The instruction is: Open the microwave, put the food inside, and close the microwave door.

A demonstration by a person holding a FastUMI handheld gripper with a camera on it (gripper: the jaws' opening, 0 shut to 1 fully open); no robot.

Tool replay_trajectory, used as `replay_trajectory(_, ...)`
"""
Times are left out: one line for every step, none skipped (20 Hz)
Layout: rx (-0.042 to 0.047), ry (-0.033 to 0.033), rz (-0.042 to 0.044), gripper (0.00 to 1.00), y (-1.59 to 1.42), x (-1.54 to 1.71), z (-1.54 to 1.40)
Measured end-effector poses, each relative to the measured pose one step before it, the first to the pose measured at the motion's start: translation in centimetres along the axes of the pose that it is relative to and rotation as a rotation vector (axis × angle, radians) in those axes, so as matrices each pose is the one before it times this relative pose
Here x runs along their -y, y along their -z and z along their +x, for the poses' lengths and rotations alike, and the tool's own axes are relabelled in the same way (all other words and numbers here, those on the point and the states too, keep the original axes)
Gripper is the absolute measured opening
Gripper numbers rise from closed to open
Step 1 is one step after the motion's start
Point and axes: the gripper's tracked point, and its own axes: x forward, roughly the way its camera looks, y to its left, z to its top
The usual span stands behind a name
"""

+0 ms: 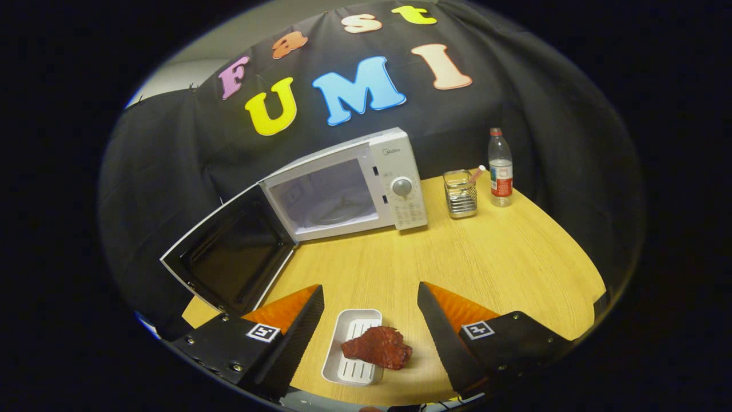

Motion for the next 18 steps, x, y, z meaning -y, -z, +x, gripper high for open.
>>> replay_trajectory(-0.02589,0.00437,0.00864,1.00,0.914,0.548,0.113)
replay_trajectory(-0.02135,-0.00015,0.00863,1.00,0.762,0.482,0.087)
replay_trajectory(-0.01794,-0.00030,0.01025,1.00,0.653,0.350,0.125)
replay_trajectory(-0.01999,-0.00088,0.01089,1.00,0.621,0.331,0.181)
replay_trajectory(-0.02266,-0.00942,0.01849,1.00,0.703,0.114,0.207)
replay_trajectory(-0.02015,-0.01350,0.01933,1.00,0.643,-0.123,0.149)
replay_trajectory(-0.02204,-0.01130,0.02242,1.00,0.690,-0.037,0.193)
replay_trajectory(-0.02188,-0.01203,0.02305,1.00,0.767,0.021,0.245)
replay_trajectory(-0.01558,-0.00356,0.01796,1.00,0.472,0.090,0.335)
replay_trajectory(-0.01748,-0.00227,0.01147,1.00,0.443,0.182,0.009)
replay_trajectory(-0.01222,-0.00841,0.00598,1.00,0.332,-0.104,0.094)
replay_trajectory(-0.00926,0.00061,0.00175,0.93,0.437,0.126,-0.018)
replay_trajectory(-0.01294,-0.00372,0.00309,0.86,0.276,-0.005,0.111)
replay_trajectory(-0.01318,-0.00848,0.00908,0.77,0.271,-0.129,0.268)
replay_trajectory(-0.01497,-0.01691,0.01300,0.74,0.281,-0.350,-0.019)
replay_trajectory(-0.01450,-0.01378,0.01285,0.74,0.404,-0.260,0.085)
replay_trajectory(-0.00967,-0.01423,0.01147,0.74,0.204,-0.197,0.013)
replay_trajectory(-0.00658,-0.01562,0.00871,0.74,0.180,-0.427,-0.055)
